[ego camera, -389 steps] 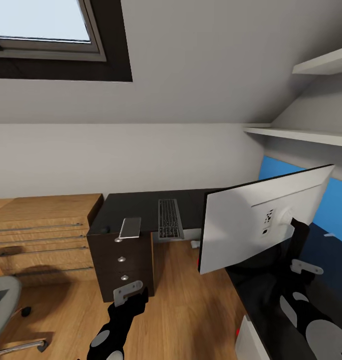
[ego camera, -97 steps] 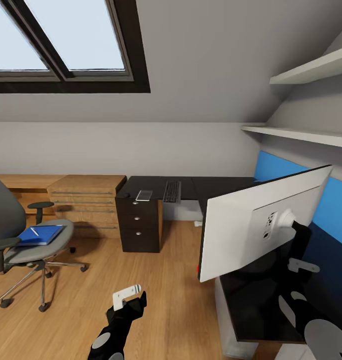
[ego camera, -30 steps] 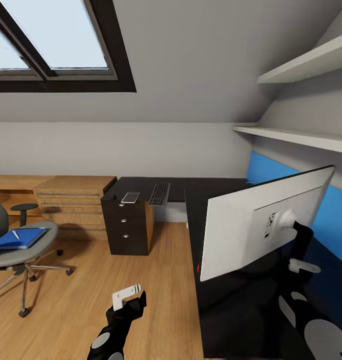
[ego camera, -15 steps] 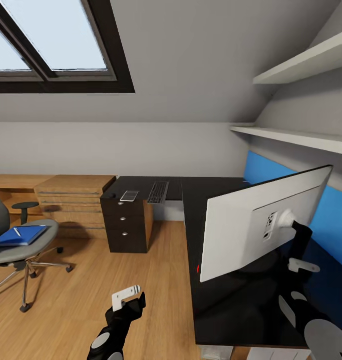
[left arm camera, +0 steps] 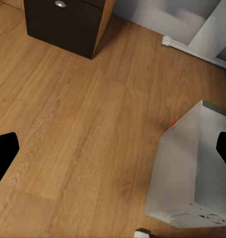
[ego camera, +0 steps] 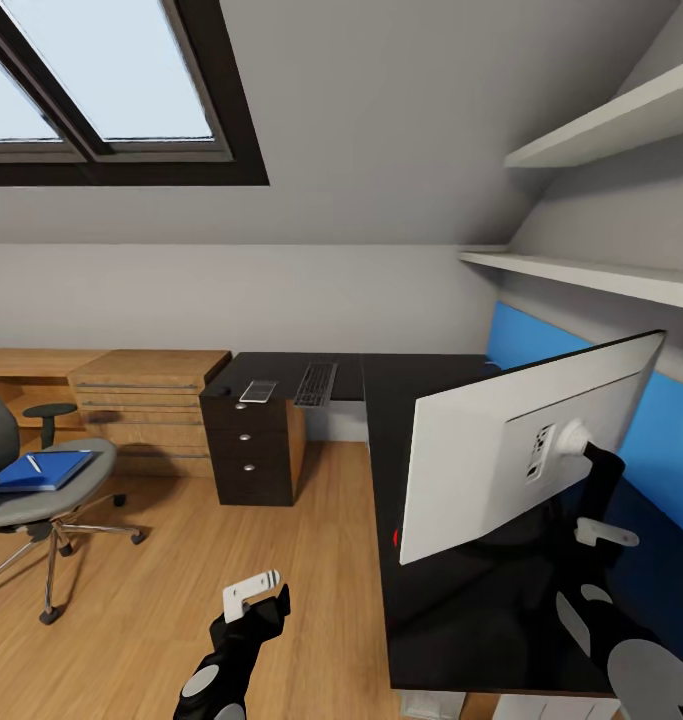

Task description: In the bedroom, organize the workspace by keeping the computer under the desk, ensuring the monitor is on the desk, placing the keyboard on the desk next to the monitor, placing the mouse on the desk next to the keyboard, moving the folder from the swivel chair onto the desk next to the mouse, stacking the notebook on top of the folder with the pen on top of the notebook, and positioning the swivel chair next to the desk.

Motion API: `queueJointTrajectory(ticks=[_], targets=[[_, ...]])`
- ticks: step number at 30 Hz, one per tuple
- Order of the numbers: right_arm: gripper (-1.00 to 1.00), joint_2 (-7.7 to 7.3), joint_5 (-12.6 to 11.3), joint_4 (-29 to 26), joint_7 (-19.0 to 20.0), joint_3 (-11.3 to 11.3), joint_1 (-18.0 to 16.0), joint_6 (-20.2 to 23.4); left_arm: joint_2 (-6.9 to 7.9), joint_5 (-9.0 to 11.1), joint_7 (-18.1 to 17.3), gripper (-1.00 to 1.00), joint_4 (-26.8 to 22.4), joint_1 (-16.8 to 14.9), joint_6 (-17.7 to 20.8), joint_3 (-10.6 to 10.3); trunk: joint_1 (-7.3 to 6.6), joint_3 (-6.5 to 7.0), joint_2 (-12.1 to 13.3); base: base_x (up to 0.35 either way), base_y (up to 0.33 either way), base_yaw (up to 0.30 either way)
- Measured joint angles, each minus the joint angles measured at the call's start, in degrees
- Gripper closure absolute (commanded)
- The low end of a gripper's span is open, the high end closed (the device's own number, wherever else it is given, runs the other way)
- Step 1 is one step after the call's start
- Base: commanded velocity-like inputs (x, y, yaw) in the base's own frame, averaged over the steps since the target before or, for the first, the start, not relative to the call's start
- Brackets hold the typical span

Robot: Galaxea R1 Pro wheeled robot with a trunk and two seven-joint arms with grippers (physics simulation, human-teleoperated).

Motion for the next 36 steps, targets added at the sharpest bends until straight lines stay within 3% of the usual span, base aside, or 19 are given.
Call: queueJointTrajectory(ticks=[11, 28, 36], targets=[[-1.0, 0.0, 0.01, 0.0, 0.01, 0.02, 0.0, 0.0, 0.0, 0.02, -0.07, -1.0, 0.01, -0.01, 0.0, 0.0, 0.01, 0.0, 0.0, -0.013, 0.0, 0.0], [-1.0, 0.08, -0.05, -0.03, -0.02, 0.01, -0.01, 0.01, 0.0, 0.09, -0.06, -1.0, 0.16, 0.0, 0.01, 0.14, 0.02, 0.0, 0.01, -0.155, 0.072, 0.0], [-1.0, 2.68, -0.02, -0.76, -0.11, 0.06, -0.01, 0.75, 0.01, -0.06, -0.01, -1.0, 0.1, 0.0, 0.0, 0.31, 0.0, 0.0, 0.0, -0.045, 0.039, 0.0]])
